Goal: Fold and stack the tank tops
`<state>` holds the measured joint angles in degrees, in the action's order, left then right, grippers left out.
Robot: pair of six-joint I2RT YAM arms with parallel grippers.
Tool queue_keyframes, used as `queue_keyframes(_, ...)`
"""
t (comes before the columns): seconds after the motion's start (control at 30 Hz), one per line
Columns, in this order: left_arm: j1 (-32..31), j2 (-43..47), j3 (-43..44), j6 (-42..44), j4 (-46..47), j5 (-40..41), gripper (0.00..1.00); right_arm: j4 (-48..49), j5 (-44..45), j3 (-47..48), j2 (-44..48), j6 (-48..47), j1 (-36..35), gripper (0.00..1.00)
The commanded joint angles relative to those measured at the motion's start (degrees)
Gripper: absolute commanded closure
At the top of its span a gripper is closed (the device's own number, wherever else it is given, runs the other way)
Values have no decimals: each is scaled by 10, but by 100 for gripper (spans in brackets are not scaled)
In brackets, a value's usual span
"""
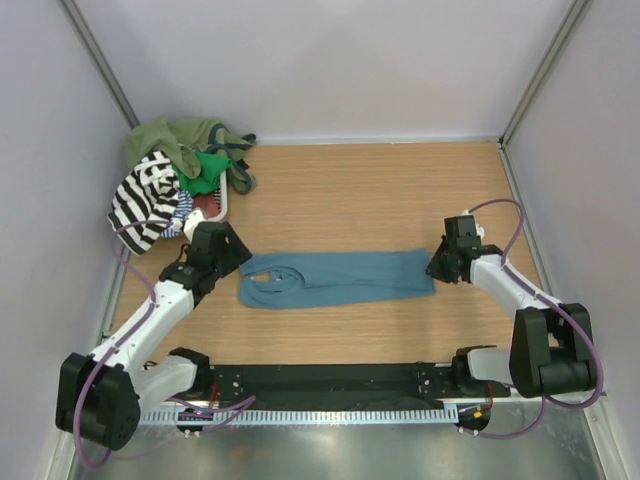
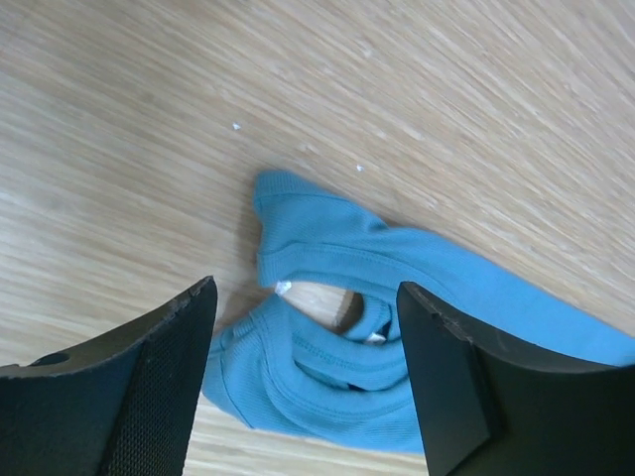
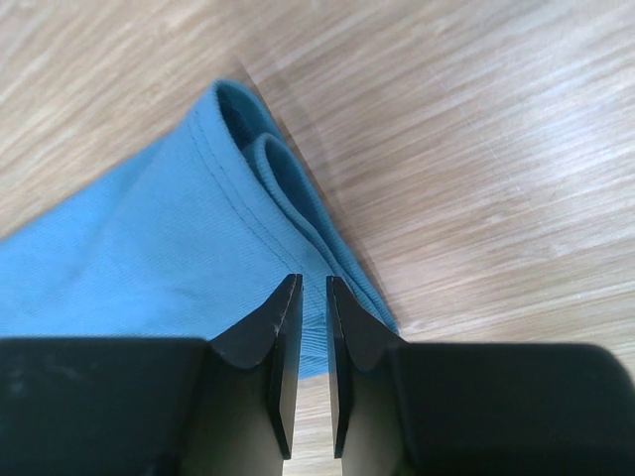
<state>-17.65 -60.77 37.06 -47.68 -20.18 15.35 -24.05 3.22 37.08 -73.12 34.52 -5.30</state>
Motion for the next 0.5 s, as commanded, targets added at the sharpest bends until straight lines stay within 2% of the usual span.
queue_keyframes(0.0, 1, 29, -29, -39, -29, -42, 25, 4, 14, 36, -5, -9, -2, 78)
queue_keyframes(0.07, 0, 38, -51, -82, -28, -82, 25, 2, 14, 48, -11, -12, -4, 78)
queue_keyframes(0.17, -14, 58, -74, -144, -33, -85, 22, 4, 6, 63, -26, -19, -6, 76)
queue_keyframes(0.23, -20, 74, -91, -190, -38, -70, 13, -2, 11, 79, -42, -25, -6, 68)
queue_keyframes(0.27, -22, 85, -95, -204, -41, -61, 1, -4, 13, 84, -49, -29, -7, 62)
queue_keyframes(0.43, -27, 68, -91, -261, -69, -50, 0, -13, 27, 117, -83, -31, -9, 50)
queue_keyframes(0.47, -30, 52, -88, -276, -73, -48, 0, -13, 28, 120, -87, -30, -10, 43)
